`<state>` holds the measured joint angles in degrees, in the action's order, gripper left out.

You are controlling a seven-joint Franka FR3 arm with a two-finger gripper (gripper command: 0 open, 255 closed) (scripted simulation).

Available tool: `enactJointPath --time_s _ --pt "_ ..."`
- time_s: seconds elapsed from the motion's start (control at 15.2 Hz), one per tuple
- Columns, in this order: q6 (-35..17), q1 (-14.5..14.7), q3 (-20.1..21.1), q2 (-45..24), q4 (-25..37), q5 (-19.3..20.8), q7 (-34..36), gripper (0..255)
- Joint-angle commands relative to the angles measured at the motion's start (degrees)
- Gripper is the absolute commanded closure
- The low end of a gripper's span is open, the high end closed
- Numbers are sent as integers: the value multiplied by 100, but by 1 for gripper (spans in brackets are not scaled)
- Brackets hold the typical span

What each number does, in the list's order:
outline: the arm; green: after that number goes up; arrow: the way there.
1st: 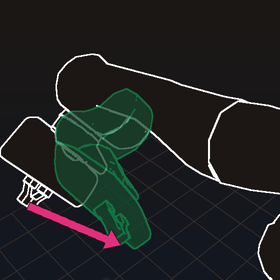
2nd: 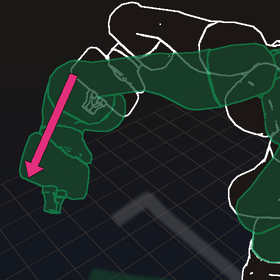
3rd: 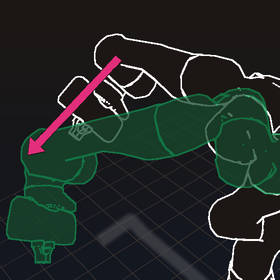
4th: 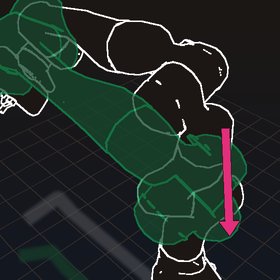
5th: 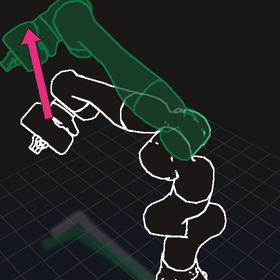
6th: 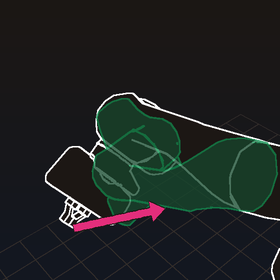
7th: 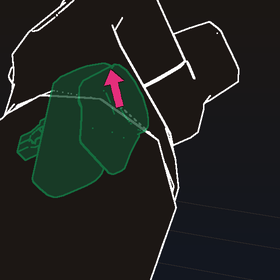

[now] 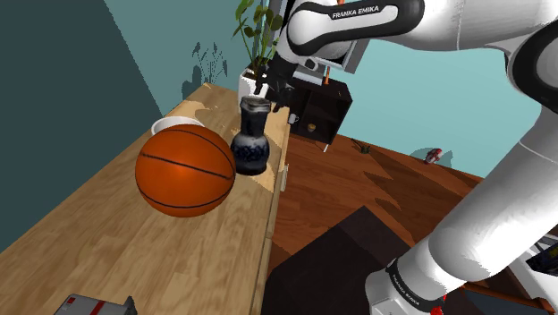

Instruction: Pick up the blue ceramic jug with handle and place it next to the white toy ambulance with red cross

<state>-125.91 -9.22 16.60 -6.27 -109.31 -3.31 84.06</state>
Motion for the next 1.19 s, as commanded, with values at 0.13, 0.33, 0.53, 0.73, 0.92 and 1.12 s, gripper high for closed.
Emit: enactJointPath --time_s 0.13,0.33,0.53,0.73,0.92,1.12 --pt "529 10 10 -145 -184 18 5 0" --pt "529 11 10 -146 -184 19 5 0" --pt "529 11 9 -145 -184 18 4 0" --pt "536 11 8 -141 -182 17 3 255" --pt "540 11 7 -164 -155 24 6 255" --pt "549 8 5 -156 -154 21 0 255"
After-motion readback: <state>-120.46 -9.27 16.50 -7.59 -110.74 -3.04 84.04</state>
